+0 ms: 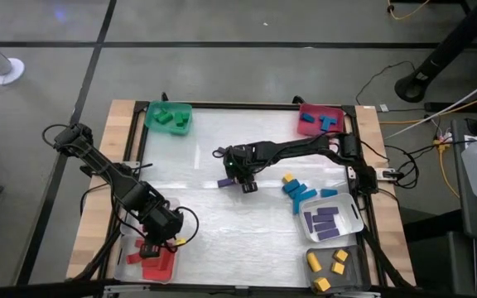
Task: Sort blocks
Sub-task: Put the pink block into the top transparent bin
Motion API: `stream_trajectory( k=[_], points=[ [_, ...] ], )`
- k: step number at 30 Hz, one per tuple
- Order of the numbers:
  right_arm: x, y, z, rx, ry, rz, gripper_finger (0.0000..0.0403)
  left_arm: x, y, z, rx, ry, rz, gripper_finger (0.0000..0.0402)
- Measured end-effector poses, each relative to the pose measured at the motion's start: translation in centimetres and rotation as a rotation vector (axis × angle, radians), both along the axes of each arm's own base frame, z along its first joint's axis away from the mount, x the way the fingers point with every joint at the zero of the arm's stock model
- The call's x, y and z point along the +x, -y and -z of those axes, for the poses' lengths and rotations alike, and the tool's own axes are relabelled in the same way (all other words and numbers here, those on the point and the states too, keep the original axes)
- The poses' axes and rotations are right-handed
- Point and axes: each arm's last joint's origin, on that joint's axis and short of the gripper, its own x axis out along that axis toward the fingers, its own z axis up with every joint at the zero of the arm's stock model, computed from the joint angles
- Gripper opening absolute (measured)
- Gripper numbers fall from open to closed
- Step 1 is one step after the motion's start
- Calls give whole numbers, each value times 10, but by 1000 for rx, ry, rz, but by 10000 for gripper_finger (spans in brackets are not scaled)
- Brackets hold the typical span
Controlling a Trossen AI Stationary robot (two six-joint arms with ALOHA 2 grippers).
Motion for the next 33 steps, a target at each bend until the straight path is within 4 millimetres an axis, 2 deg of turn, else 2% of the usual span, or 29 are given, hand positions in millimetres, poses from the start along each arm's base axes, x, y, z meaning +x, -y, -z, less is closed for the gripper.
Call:
stream_trajectory(
  k=[6,11,15,18,24,28,33],
  points=[
    [-1,-1,-2,14,-1,-5,101,-1,-2,-2,-2,-20,-70,76],
    [0,-2,-11,57,-14,22,100,-9,-11,-16,25,59,-194,65],
    [10,-5,-36,100,46,39,123,-19,-24,-34,54,188,-289,45],
    [21,-13,-56,151,146,31,128,-28,-34,-47,68,285,-354,33],
    [46,-36,-88,214,455,-57,105,-48,-54,-68,93,462,-429,20],
    [64,-54,-96,228,681,-123,113,-58,-67,-78,157,583,-465,16],
    [85,-76,-91,265,944,-217,128,-70,-80,-85,248,671,-497,15]
  ],
)
